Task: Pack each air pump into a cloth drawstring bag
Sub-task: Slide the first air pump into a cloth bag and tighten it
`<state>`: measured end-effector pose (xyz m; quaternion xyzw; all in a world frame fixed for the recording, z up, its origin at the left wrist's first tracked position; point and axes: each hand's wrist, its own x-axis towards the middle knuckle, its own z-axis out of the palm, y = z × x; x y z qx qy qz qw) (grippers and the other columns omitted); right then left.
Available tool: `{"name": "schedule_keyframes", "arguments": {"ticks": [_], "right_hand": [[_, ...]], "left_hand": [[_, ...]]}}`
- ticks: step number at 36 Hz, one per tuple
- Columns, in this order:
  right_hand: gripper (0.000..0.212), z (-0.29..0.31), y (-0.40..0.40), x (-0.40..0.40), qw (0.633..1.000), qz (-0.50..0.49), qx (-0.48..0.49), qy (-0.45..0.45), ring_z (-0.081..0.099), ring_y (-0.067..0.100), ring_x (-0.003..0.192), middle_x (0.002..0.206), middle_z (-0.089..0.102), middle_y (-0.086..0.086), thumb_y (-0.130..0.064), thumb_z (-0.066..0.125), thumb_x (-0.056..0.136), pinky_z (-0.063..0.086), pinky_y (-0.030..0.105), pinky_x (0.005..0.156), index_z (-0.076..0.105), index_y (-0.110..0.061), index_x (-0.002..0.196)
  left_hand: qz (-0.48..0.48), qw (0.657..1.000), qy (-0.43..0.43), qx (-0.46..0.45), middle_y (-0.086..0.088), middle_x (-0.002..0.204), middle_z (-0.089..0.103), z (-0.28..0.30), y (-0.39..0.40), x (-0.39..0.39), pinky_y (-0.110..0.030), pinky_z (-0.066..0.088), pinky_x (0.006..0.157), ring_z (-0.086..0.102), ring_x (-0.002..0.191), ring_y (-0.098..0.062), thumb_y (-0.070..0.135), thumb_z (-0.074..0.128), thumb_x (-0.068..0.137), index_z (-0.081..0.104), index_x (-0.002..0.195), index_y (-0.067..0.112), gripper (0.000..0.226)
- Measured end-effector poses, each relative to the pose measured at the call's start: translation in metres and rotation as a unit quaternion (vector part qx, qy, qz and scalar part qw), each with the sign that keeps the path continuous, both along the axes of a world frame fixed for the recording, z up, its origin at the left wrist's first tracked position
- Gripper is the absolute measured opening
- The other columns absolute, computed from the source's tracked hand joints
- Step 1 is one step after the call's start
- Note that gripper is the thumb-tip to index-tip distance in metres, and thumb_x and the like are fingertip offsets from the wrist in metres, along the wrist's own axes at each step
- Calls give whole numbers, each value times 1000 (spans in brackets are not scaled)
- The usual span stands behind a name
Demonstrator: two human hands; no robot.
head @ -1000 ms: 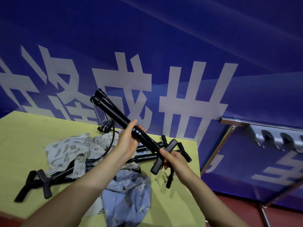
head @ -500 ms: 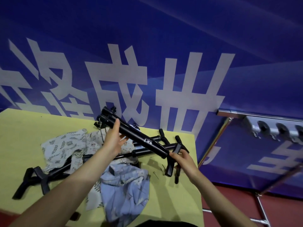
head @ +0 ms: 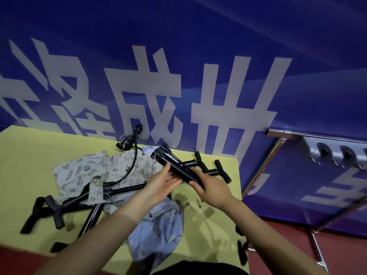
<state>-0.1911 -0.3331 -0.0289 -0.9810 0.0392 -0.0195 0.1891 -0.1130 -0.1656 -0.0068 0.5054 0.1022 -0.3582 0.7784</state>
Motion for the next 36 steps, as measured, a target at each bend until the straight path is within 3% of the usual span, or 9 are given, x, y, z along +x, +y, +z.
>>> {"name": "schedule_keyframes", "arguments": {"ticks": [6,10,14,19,21,24,28,33,36], "right_hand": [[54,-14,-1,-1,998,-36,28,38,66,17,80,95,70,-4,-56,38,96,49,34,62,32,-34,146],[54,-20,-5,-3,994,-57,79,49,65,11,76,90,70,-9,-63,41,92,50,32,63,40,-38,140],[47,-17,-8,-4,983,-66,160,55,63,7,69,88,69,-10,-59,43,94,51,33,66,47,-38,135],[40,-8,-11,0,944,-56,314,85,62,11,62,86,67,-10,-54,48,94,53,34,68,55,-36,129],[40,-4,-8,3,927,-44,358,103,62,16,66,89,67,-8,-52,50,94,54,36,67,57,-34,129],[39,1,-1,8,908,-12,394,143,63,25,69,86,65,-2,-54,54,89,55,43,65,61,-37,124],[29,13,8,11,887,10,425,178,61,16,61,79,61,0,-37,49,99,53,29,57,61,-24,122],[35,21,17,9,877,10,447,175,60,13,57,79,60,3,-52,42,98,50,24,55,61,-25,109],[48,16,20,13,885,-1,436,163,64,19,64,79,62,2,-67,48,87,55,31,62,65,-24,103]], "left_hand": [[-92,976,-82,178,-19,133,55,-15,26,1,-37,54,87,55,120,-31,52,39,97,47,136,0,65],[-122,958,-77,249,-12,112,70,-23,55,9,-33,57,81,64,108,-24,77,17,86,68,110,5,92],[-113,946,-71,295,-13,89,75,-20,71,19,-33,58,73,71,88,-26,77,4,86,78,82,2,106],[39,947,-143,286,-19,95,68,-15,64,29,-32,53,70,63,76,-24,50,29,102,64,85,4,60],[70,952,-162,250,-13,105,63,-11,58,35,-34,55,73,63,84,-21,48,32,101,59,103,11,46],[68,959,-191,198,-6,122,59,-4,44,39,-39,58,80,62,106,-22,56,34,98,48,130,22,49],[117,942,-250,190,-3,108,59,5,26,32,-18,51,57,60,85,-14,42,42,100,48,120,27,25],[173,938,-250,166,-1,111,60,3,20,36,-41,55,86,60,105,-23,38,51,98,53,104,34,8],[194,936,-249,153,-3,114,60,4,20,35,-42,55,86,61,103,-21,34,54,97,57,105,35,9]]}}
